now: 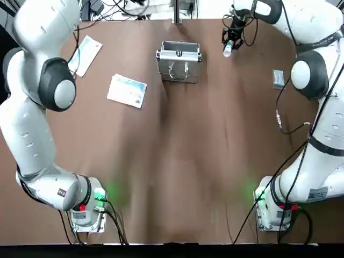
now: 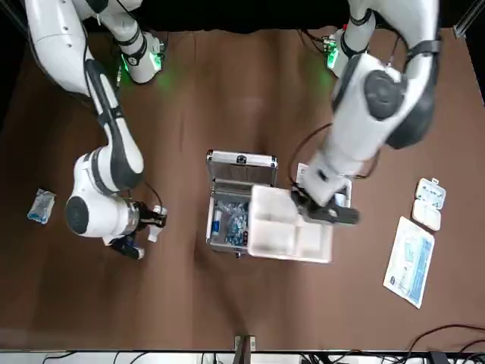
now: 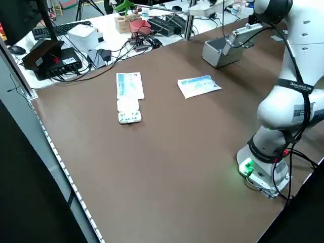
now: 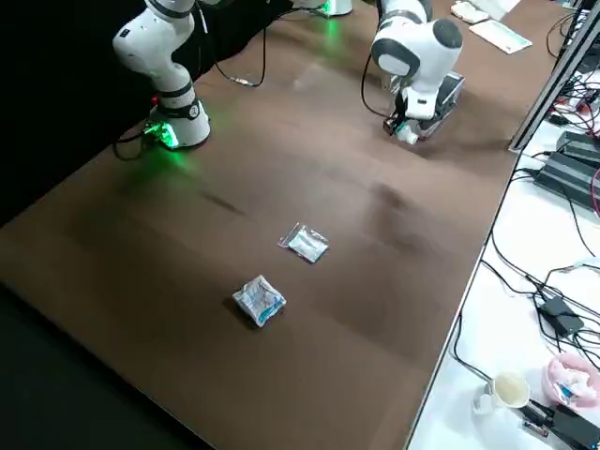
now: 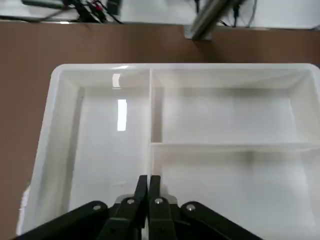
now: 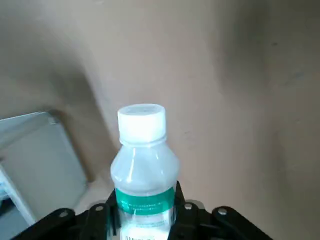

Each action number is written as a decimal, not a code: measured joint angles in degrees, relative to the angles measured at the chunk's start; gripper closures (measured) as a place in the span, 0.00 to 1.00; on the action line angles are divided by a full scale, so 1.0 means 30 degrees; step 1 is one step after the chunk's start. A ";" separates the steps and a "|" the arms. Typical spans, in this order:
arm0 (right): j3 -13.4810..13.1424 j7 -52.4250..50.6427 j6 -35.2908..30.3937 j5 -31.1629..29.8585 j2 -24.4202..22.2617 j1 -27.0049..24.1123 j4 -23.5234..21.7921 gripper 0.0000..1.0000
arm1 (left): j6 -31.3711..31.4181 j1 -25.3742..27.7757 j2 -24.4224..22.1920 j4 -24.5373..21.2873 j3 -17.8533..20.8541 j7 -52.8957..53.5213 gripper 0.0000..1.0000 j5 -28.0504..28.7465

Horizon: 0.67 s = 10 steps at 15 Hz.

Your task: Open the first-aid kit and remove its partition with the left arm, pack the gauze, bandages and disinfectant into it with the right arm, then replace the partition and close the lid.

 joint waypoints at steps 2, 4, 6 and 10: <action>0.0012 0.0955 0.0000 0.0122 0.0001 0.0783 0.0338 0.60 | -0.0071 0.0925 -0.0099 -0.0016 0.0116 0.0691 0.96 0.0001; 0.0018 0.1650 0.0072 0.0131 0.0005 0.1638 0.0471 0.60 | -0.0082 0.1680 -0.0024 -0.0227 0.0204 0.1906 0.96 0.0002; 0.0026 0.2145 0.0213 0.0138 0.0005 0.2489 0.0845 0.60 | -0.0051 0.2265 0.0356 -0.0478 0.0225 0.2796 0.96 0.0005; 0.0020 0.2828 0.2665 0.0527 0.0258 0.4065 0.1253 0.60 | 0.3297 0.2768 0.2658 -0.0730 0.0342 0.3226 0.96 0.0932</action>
